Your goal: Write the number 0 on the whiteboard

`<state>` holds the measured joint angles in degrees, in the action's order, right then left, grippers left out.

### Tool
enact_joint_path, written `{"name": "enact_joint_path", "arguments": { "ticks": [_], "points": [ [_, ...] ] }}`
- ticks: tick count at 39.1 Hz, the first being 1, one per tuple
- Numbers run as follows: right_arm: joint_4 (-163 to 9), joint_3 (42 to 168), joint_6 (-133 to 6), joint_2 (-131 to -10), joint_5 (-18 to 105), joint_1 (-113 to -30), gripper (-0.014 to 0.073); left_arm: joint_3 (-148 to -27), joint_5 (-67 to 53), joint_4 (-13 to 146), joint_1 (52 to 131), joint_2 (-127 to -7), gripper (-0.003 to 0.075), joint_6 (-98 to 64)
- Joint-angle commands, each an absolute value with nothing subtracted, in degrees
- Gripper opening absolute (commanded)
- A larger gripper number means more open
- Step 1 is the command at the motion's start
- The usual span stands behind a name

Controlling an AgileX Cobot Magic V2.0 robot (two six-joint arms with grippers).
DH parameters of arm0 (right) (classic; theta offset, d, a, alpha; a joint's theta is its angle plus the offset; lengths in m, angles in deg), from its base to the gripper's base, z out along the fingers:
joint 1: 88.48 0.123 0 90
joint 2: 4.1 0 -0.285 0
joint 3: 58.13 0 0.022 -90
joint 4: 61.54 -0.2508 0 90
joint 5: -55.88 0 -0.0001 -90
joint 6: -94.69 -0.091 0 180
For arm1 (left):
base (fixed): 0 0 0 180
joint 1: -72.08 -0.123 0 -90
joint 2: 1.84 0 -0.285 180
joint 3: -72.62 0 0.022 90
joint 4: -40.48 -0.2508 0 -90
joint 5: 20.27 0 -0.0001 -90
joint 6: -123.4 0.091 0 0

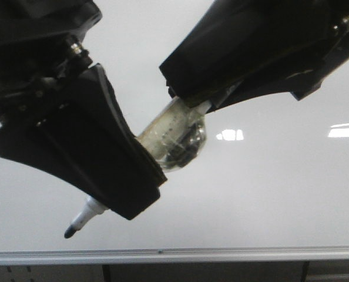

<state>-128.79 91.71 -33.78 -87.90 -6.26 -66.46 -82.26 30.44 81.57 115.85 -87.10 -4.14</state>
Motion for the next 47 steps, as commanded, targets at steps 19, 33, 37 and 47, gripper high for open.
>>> {"name": "enact_joint_path", "arguments": {
  "ticks": [19, 33, 37, 47],
  "points": [
    [-131.46, 93.38, -33.12, -86.5, -10.85, -66.4, -0.0064, -84.04, 26.12, 85.08, 116.1, -85.34, 0.0591, -4.13],
    [-122.9, 93.55, -37.14, -86.5, -10.91, -68.78, -0.0064, -84.04, 26.14, 85.3, 116.1, -85.34, 0.0599, -4.13],
    [-114.56, 95.33, -42.09, -86.39, -10.56, -71.6, -0.0064, -84.04, 26.14, 85.3, 116.1, -85.34, 0.0599, -4.13],
    [-96.41, 105.55, -53.59, -86.0, -5.5, -77.08, -0.0059, -84.04, 26.14, 85.3, 116.1, -85.34, 0.0599, -4.13]
  ]
}}
